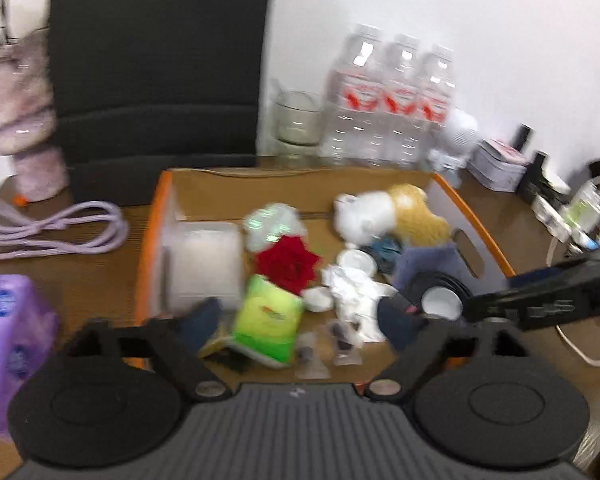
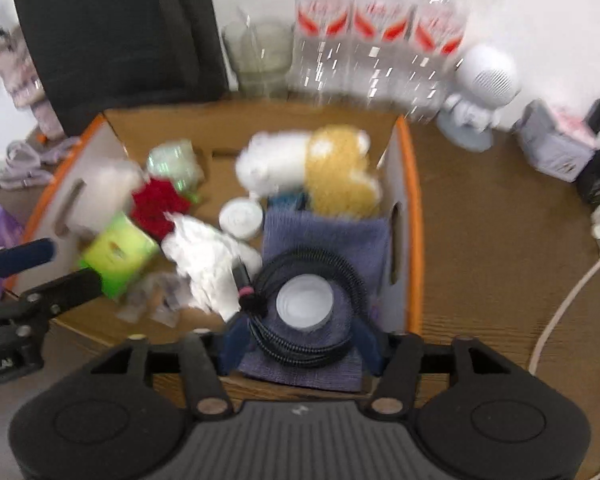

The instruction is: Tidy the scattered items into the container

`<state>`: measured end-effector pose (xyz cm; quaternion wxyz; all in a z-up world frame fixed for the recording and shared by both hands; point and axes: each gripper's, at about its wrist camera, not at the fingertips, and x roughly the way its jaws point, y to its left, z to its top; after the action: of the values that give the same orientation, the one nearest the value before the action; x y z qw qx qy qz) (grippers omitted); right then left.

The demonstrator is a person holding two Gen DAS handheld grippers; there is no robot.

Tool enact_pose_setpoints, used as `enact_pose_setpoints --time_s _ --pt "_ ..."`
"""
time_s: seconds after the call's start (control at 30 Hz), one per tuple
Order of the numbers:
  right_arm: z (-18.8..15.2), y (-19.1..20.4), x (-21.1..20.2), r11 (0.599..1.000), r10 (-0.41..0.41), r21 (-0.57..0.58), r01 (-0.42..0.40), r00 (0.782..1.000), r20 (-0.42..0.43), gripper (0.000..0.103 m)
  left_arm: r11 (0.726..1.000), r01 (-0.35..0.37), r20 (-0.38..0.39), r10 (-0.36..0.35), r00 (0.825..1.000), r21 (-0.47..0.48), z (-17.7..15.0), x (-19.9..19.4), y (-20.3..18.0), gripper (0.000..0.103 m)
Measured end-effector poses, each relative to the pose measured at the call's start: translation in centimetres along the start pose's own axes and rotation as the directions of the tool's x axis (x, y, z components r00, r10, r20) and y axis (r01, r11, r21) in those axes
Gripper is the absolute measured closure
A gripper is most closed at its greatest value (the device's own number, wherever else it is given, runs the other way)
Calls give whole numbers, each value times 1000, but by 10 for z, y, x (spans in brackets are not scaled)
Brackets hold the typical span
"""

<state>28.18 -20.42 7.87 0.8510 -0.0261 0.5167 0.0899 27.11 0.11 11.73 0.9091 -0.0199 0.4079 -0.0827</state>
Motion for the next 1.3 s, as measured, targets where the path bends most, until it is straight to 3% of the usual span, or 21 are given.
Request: enact_pose_setpoints --time_s 0.13,0.2,0.23,0.3,0.33,0.37,0.4,0.43,0.5,0.53,0.73,0.87,0.97,1.07,1.17,1.23,1.3 --pt "5 0 -44 998 49 36 -49 998 26 27 998 -55 -49 54 997 -30 12 -25 -1 6" --pt "1 4 -66 998 53 32 -55 996 73 19 997 -82 43 82 996 -13 5 -47 -8 2" --pt "-1 5 -73 998 58 23 -61 991 119 17 994 -114 130 113 985 -2 -3 -62 -15 0" --pt "-16 9 -91 998 60 -5 -60 967 246 15 987 -163 328 150 933 10 -25 -86 -26 0" --pt "-29 11 -98 999 52 -26 -46 942 333 13 987 -163 432 139 891 18 -39 -98 -30 0" --pt "-45 14 -103 999 40 -48 -21 901 431 12 988 -154 502 121 856 25 -51 -106 -33 0" --pt "-58 16 -105 998 28 -60 3 862 505 9 988 -149 532 112 839 27 -59 -111 -36 0" --pt "-70 18 -105 998 19 -66 21 830 558 9 989 -145 539 107 836 28 -63 -114 -38 0" --pt "-87 20 -102 997 12 -63 34 791 611 9 991 -132 531 97 842 28 -68 -117 -40 0" --pt "-91 19 -102 998 17 -60 26 783 621 9 991 -129 527 96 844 26 -69 -119 -40 0" --pt "-105 18 -118 999 34 -33 -16 757 652 9 990 -140 518 108 849 22 -82 -135 -45 0" --pt "-141 23 -135 1000 -2 -11 12 760 649 9 985 -174 495 150 856 3 -124 -158 -54 0" --pt "-198 26 -148 999 25 -47 8 751 659 8 993 -120 488 109 866 -9 -188 -181 -60 0" --pt "-263 25 -153 998 48 -70 -4 766 641 4 998 -65 484 70 872 -26 -259 -200 -59 0" --pt "-329 24 -154 1000 -3 16 -8 798 603 4 992 -63 429 104 897 -109 -320 -210 -58 0" --pt "-365 31 -154 1000 -23 30 6 797 604 4 991 -64 375 103 921 -115 -343 -212 -60 0" --pt "-388 36 -154 1000 -18 21 7 798 602 4 993 -67 366 99 926 -98 -354 -215 -63 0"
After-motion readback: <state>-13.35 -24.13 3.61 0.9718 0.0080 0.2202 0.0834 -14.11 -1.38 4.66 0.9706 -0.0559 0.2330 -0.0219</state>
